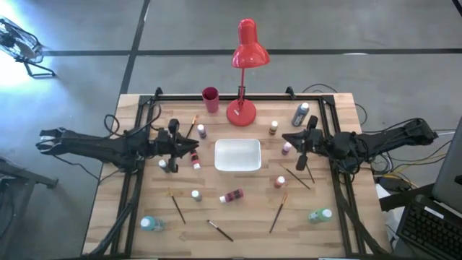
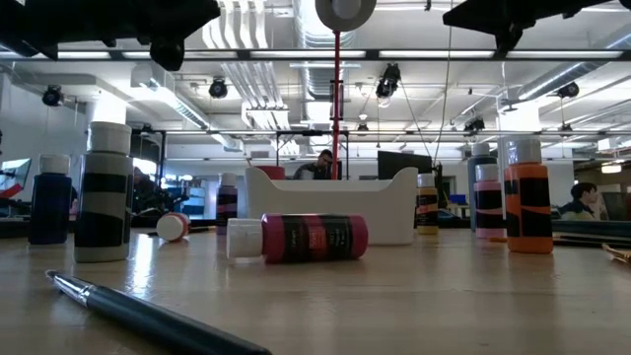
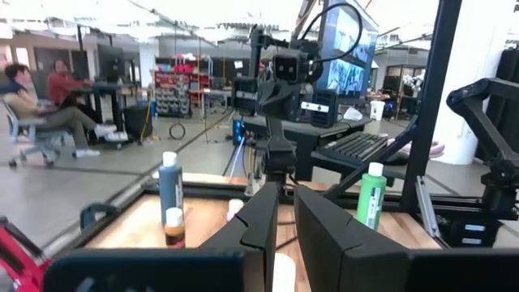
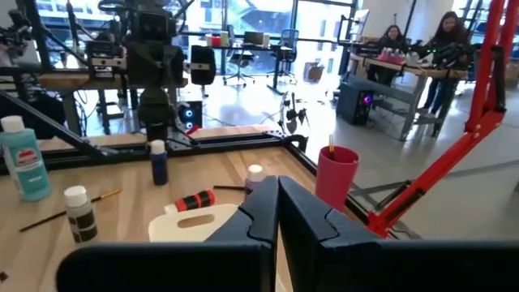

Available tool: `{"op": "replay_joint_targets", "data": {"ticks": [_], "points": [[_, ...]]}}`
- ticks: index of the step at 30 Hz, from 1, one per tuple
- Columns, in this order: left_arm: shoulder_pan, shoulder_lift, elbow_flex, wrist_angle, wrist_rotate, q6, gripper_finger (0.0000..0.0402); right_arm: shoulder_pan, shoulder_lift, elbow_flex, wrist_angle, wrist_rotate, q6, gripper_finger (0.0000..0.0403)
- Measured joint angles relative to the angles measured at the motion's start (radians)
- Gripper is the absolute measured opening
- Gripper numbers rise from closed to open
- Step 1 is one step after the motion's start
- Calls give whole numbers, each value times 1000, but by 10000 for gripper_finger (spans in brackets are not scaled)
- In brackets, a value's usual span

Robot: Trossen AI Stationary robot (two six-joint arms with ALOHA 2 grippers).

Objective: Pick & Place Paint Supplies
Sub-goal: Put the blue paint bottle into the white bin

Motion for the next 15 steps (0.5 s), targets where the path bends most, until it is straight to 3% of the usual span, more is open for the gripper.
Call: {"op": "replay_joint_targets", "data": {"ticks": [4, 10, 15], "points": [[0, 2, 3, 9, 0, 27, 49, -35, 1, 0, 0, -26, -19, 8], [0, 2, 3, 13, 0, 47, 51, -159, 9, 14, 0, -225, -1, 8], [0, 2, 3, 14, 0, 49, 51, -272, 32, 34, -1, -288, 4, 8]]}}
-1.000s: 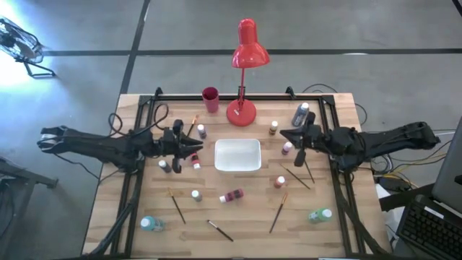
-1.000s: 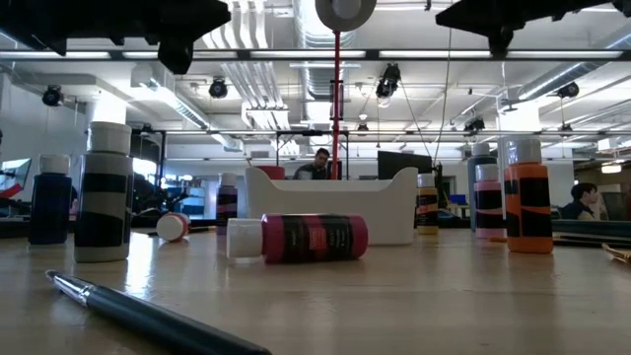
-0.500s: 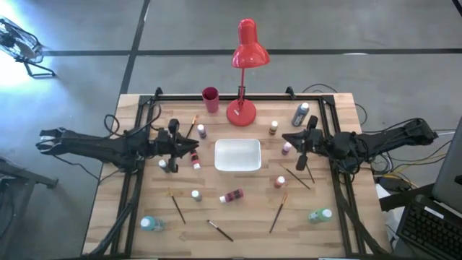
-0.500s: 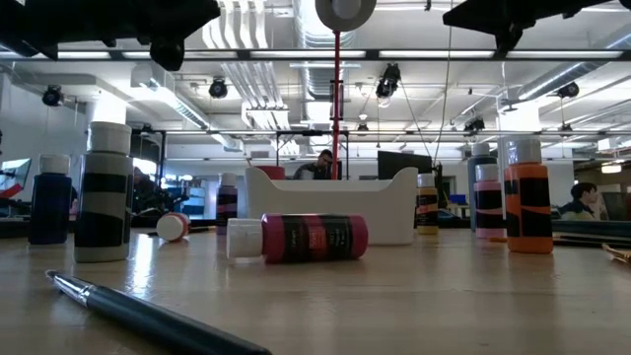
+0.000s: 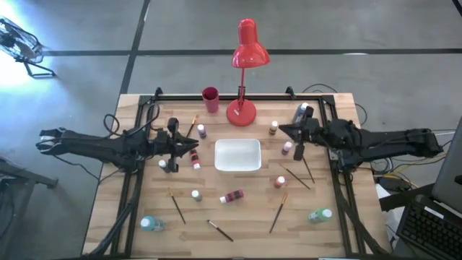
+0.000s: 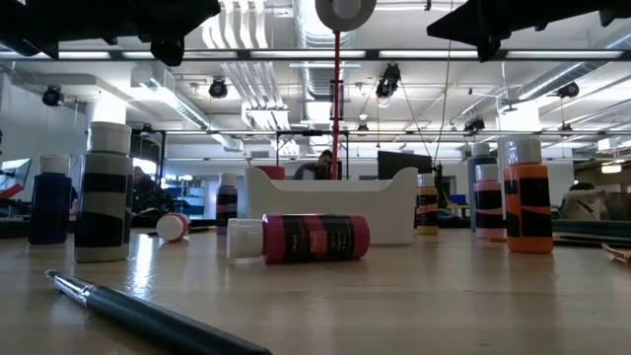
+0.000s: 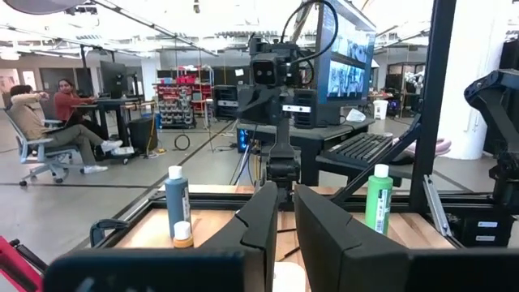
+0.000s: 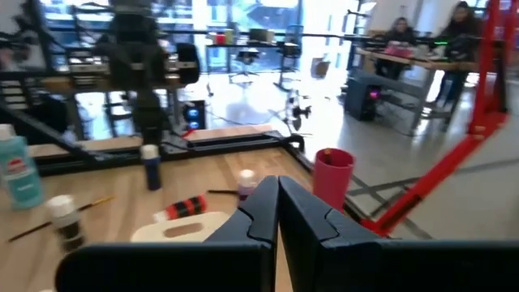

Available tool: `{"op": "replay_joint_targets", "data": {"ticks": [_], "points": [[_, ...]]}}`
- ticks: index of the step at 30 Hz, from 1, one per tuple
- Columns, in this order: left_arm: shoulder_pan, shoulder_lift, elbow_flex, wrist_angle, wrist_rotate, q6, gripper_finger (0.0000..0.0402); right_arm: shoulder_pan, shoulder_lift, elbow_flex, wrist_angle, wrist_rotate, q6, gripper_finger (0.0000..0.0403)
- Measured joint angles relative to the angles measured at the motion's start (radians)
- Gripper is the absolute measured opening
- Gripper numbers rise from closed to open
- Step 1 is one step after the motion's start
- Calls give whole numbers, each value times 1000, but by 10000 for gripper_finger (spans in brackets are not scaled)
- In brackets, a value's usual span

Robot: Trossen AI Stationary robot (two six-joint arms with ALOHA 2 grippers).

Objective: Pick & Place Paint Supplies
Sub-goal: Put the blue paint bottle into the white bin

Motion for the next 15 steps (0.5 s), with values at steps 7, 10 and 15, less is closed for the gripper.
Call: {"op": "replay_joint_targets", "data": {"ticks": [7, 10, 15], "points": [[0, 0, 0, 36, 0, 35, 51, -90, -1, 29, -23, 39, -35, 11], [0, 0, 0, 39, 0, 68, 51, -89, -19, 79, -140, 114, -49, 25], [0, 1, 0, 37, 0, 85, 51, -90, -10, 135, -368, 291, 27, 61]]}}
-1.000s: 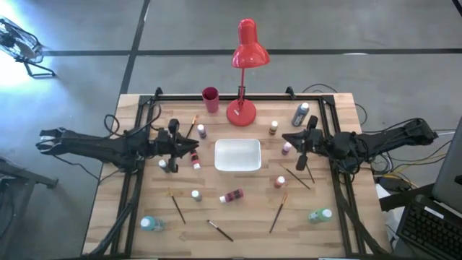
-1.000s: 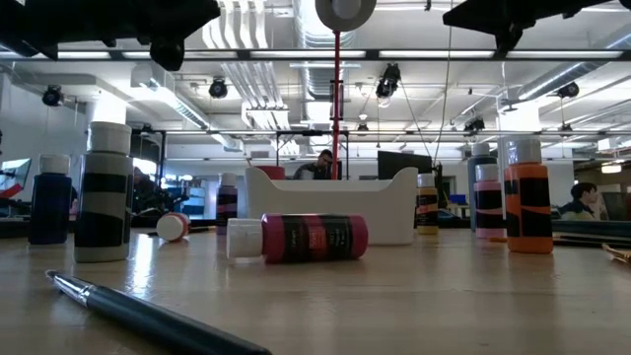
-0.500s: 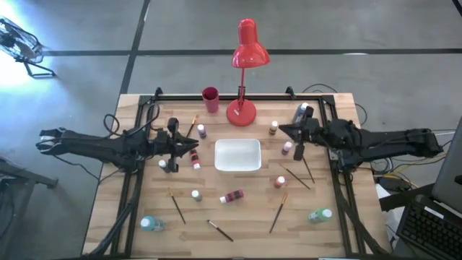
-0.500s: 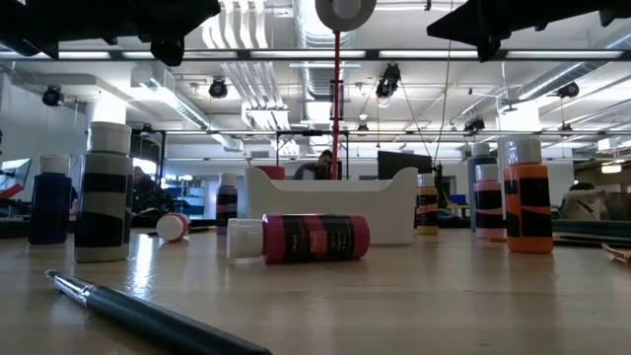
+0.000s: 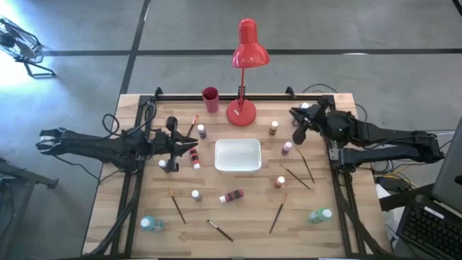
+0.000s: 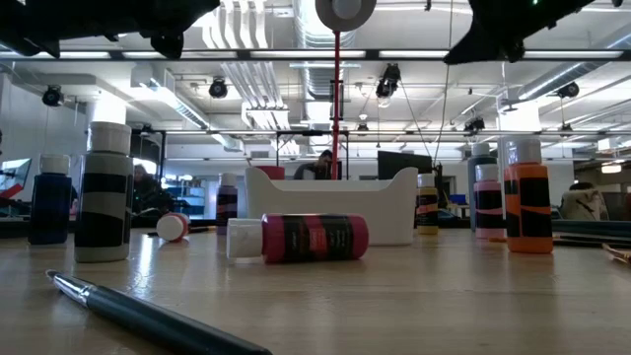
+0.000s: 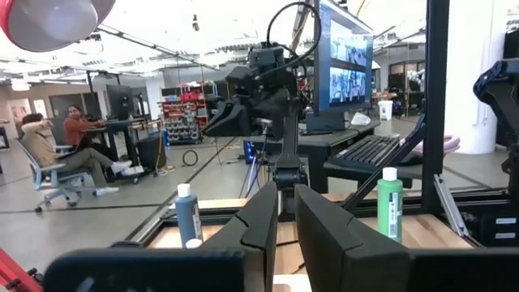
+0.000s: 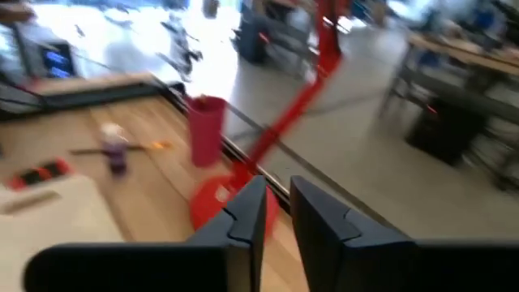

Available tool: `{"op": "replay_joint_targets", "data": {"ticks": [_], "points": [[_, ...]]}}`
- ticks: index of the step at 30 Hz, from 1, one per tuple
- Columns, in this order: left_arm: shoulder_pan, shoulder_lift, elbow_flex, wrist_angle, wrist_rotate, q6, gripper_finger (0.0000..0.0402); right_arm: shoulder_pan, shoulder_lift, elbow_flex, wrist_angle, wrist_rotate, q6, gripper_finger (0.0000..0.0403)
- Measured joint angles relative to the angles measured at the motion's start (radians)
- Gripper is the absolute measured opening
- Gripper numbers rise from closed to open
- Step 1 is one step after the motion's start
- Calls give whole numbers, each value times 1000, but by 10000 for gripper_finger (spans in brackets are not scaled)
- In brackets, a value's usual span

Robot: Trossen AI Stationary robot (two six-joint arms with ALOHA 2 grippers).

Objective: Pick & Place Paint Supplies
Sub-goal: Put the blue paint bottle into the white bin

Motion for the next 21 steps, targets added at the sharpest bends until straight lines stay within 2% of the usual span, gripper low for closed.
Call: {"op": "replay_joint_targets", "data": {"ticks": [8, 12, 15, 21], "points": [[0, 0, -1, -1, 0, -1, 51, -1, 13, -19, -57, 103, 52, 135], [0, 1, -2, -1, 0, 7, 51, -9, 6, -19, -69, 114, 81, 166], [0, 5, -2, 0, 0, 56, 51, -31, 5, -19, -113, 153, 123, 188], [0, 5, -3, 0, 0, 87, 51, -100, 9, -21, -156, 155, 190, 221]]}}
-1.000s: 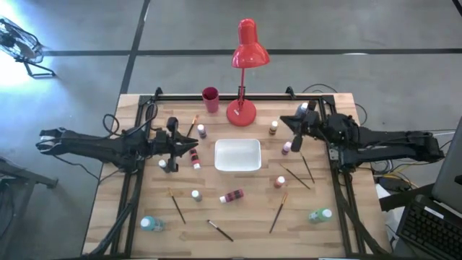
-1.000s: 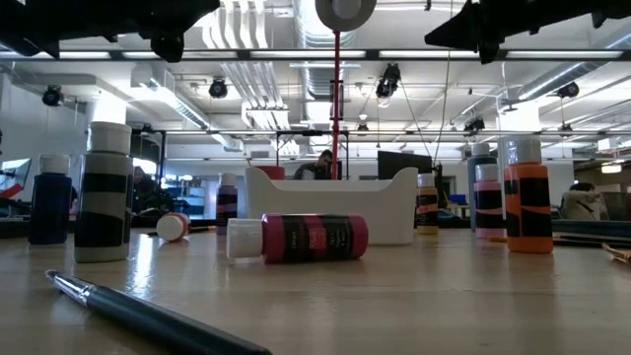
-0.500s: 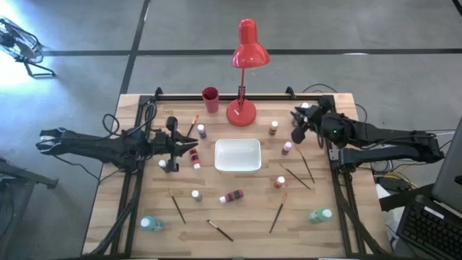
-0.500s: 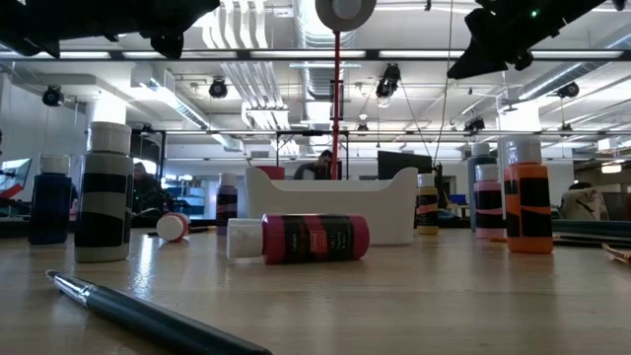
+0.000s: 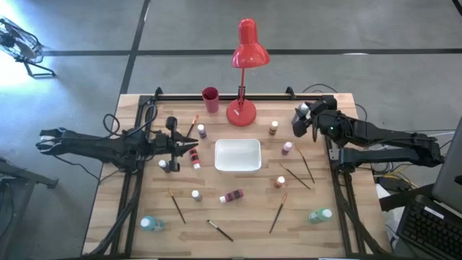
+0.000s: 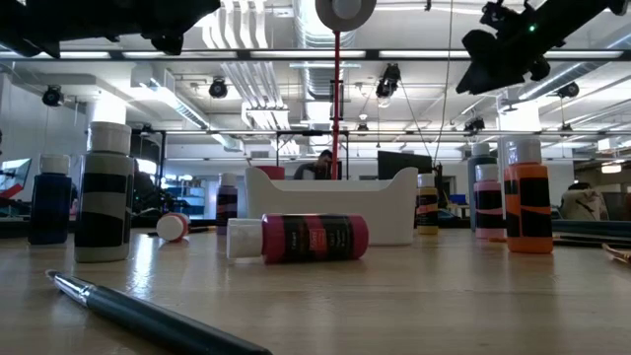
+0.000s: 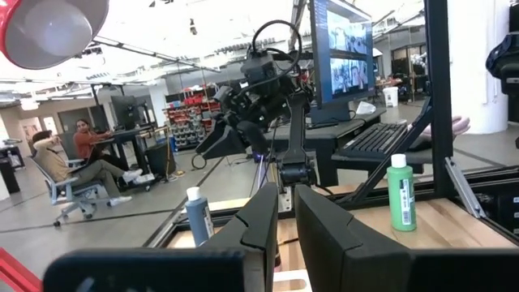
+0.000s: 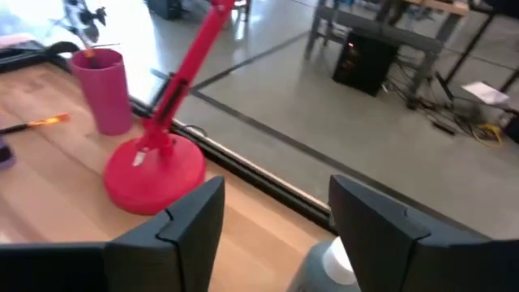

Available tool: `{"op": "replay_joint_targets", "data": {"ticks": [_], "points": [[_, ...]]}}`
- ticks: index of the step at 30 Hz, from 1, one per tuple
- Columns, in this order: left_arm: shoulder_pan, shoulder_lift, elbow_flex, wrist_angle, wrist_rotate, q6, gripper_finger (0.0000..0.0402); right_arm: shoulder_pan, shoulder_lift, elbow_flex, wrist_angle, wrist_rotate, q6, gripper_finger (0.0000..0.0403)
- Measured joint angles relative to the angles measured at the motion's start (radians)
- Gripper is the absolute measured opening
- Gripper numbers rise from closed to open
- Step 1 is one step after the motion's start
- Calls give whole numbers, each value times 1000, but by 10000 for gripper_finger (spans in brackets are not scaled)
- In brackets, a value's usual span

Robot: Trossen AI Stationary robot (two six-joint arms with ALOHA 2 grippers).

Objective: Pick & Place Paint Supplies
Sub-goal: Put the blue paint bottle into the white bin

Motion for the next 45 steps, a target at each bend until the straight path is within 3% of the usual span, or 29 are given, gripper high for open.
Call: {"op": "replay_joint_targets", "data": {"ticks": [6, 12, 15, 21, 27, 39, 45], "points": [[0, 0, 0, 0, 0, -4, 51, -104, 0, 0, 0, -29, 42, 245], [0, 0, 0, 1, 0, -6, 51, -250, 43, 0, 1, -183, 71, 260], [0, 0, 0, 1, 0, -6, 51, -312, 82, 0, 0, -201, 78, 263], [0, 0, 0, 0, 0, -7, 51, -402, 152, 0, 0, -334, 99, 253], [0, 0, 0, 0, 0, -7, 51, -456, 173, 0, 2, -336, 104, 248], [0, 0, -1, 0, 0, -7, 51, -494, 200, 55, -173, -347, 130, 298], [0, 0, -1, 0, 0, -10, 51, -494, 239, 47, -172, -356, 131, 285]]}}
